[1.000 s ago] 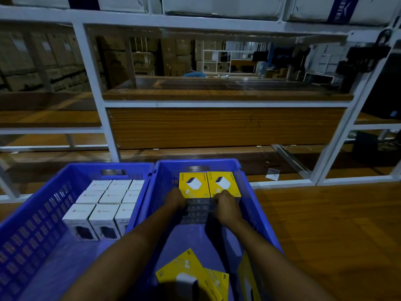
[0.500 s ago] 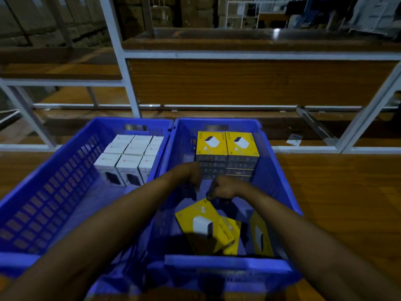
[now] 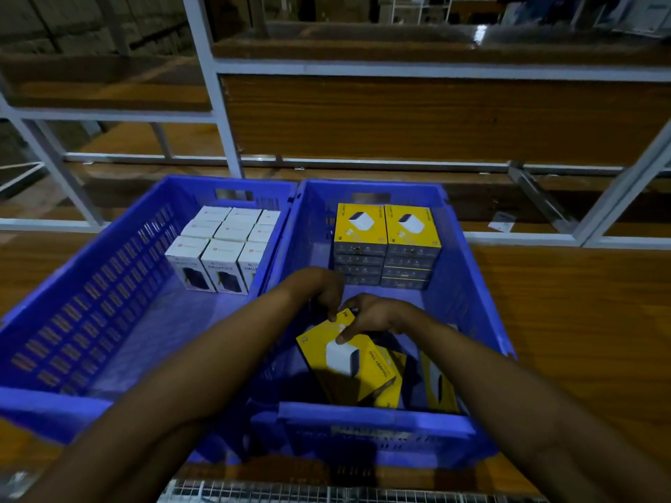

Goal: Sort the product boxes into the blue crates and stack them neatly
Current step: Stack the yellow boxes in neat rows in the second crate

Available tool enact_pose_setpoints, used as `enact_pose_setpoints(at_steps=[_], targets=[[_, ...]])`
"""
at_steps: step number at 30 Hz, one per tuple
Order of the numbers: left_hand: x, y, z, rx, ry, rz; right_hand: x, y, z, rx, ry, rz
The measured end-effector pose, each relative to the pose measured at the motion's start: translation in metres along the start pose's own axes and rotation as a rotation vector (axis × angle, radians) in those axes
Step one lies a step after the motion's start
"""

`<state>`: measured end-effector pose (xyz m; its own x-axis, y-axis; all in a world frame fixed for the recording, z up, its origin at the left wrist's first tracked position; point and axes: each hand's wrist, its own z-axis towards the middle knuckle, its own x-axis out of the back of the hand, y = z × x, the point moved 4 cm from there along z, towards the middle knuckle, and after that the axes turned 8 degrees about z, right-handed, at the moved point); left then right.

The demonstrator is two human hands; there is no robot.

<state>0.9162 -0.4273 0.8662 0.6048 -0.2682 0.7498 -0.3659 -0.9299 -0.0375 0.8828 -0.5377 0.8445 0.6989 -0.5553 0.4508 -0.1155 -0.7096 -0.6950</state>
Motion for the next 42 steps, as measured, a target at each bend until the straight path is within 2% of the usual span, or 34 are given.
enact_pose_setpoints(at_steps=[5,8,12,15,18,26,32,36,39,42], targets=[[0.013,-0.016,0.000,0.005,0.203,-0.307,0.028,-0.005,-0.006,0.049,0.139,0.335],[0.022,-0.030,-0.001,-0.007,0.399,-0.565,0.044,-0.011,-0.012,0.115,0.190,0.510],[0.035,-0.039,-0.016,0.000,0.652,-0.880,0.065,-0.017,-0.014,0.209,0.302,0.617],[0.040,-0.039,-0.028,-0.024,0.769,-1.075,0.084,-0.016,-0.016,0.280,0.410,0.753],[0.042,-0.036,-0.035,-0.063,0.752,-1.256,0.098,-0.013,-0.019,0.318,0.488,0.874],[0.043,-0.019,-0.033,-0.172,0.512,-1.546,0.120,-0.006,-0.027,0.355,0.563,1.202],[0.044,-0.024,-0.031,-0.199,0.577,-1.645,0.112,-0.010,-0.023,0.302,0.567,1.292],[0.048,-0.029,-0.030,-0.225,0.616,-1.783,0.101,-0.027,-0.033,0.365,0.524,1.173],[0.052,-0.027,-0.034,-0.252,0.616,-1.872,0.096,-0.036,-0.037,0.442,0.682,0.881],[0.052,-0.029,-0.034,-0.218,0.629,-1.872,0.085,-0.043,-0.038,0.525,0.764,0.701]])
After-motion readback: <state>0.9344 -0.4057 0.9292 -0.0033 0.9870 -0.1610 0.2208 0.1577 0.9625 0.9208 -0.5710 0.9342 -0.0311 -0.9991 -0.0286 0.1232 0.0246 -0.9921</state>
